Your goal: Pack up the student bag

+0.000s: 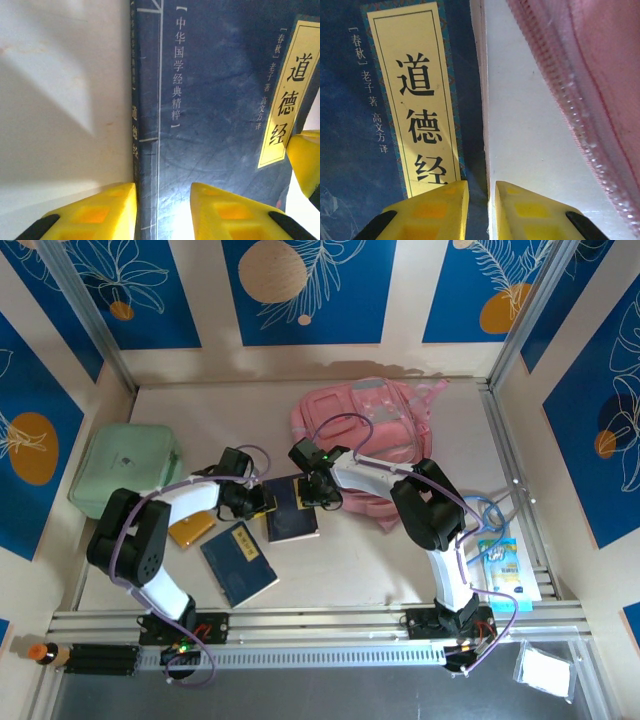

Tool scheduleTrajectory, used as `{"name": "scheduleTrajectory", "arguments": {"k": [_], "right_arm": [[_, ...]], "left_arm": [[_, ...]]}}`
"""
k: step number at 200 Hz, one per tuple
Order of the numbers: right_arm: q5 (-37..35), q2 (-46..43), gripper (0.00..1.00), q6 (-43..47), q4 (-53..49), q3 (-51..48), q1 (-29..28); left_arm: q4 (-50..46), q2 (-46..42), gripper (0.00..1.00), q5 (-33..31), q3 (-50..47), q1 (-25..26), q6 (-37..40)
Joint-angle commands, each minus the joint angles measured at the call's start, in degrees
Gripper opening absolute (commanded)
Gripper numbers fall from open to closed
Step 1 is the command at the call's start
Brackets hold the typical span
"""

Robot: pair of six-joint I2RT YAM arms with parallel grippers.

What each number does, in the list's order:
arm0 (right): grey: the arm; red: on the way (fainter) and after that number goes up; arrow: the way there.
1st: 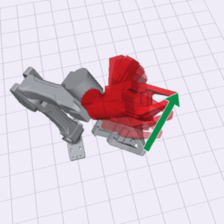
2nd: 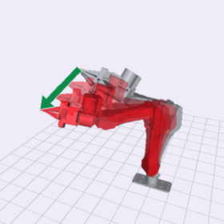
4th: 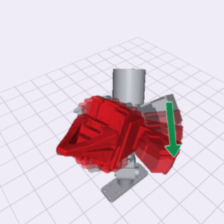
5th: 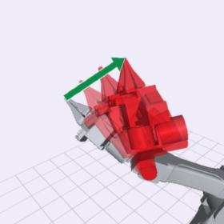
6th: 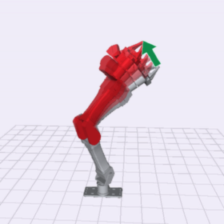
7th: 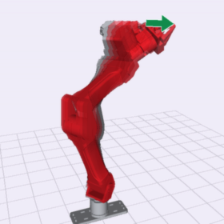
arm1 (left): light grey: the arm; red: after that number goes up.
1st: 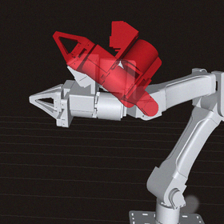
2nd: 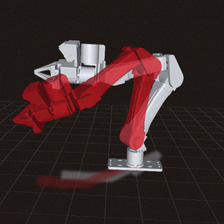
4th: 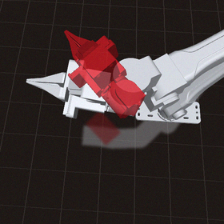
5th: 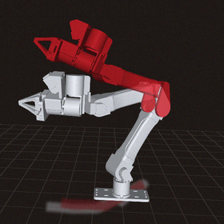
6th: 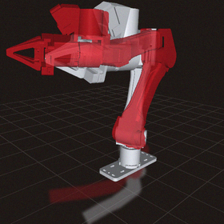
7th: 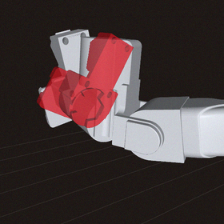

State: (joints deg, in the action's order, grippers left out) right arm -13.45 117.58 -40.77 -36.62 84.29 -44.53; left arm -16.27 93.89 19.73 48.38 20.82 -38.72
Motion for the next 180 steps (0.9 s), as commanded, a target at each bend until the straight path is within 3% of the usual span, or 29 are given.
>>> {"name": "scheduleTrajectory", "arguments": {"k": [1,42,94,141,180], "right_arm": [[0.97,2.24,0.22,-0.53,-2.64,-0.19,0.24],[0.73,2.22,0.22,-0.62,-2.76,-0.45,0.24],[1.39,1.66,0.21,-0.88,-1.68,-1.56,0.24],[3.87,0.72,0.21,-1.13,0.71,-3.23,0.75],[5.68,0.77,0.18,-2.5,2.16,-4.72,1.94]], "left_arm": [[1.3,1.33,0.33,1.17,0.2,0.28,-0.67],[1.78,2.64,0.35,1.08,0.05,0.29,-1.2],[4.93,0.35,0.35,5.45,-0.12,-0.22,1.84],[6.33,-4.77,0.32,11.15,-0.95,-0.88,5.81],[14.13,-6.93,0.3,16.58,-3.91,-1.78,2.61]]}}
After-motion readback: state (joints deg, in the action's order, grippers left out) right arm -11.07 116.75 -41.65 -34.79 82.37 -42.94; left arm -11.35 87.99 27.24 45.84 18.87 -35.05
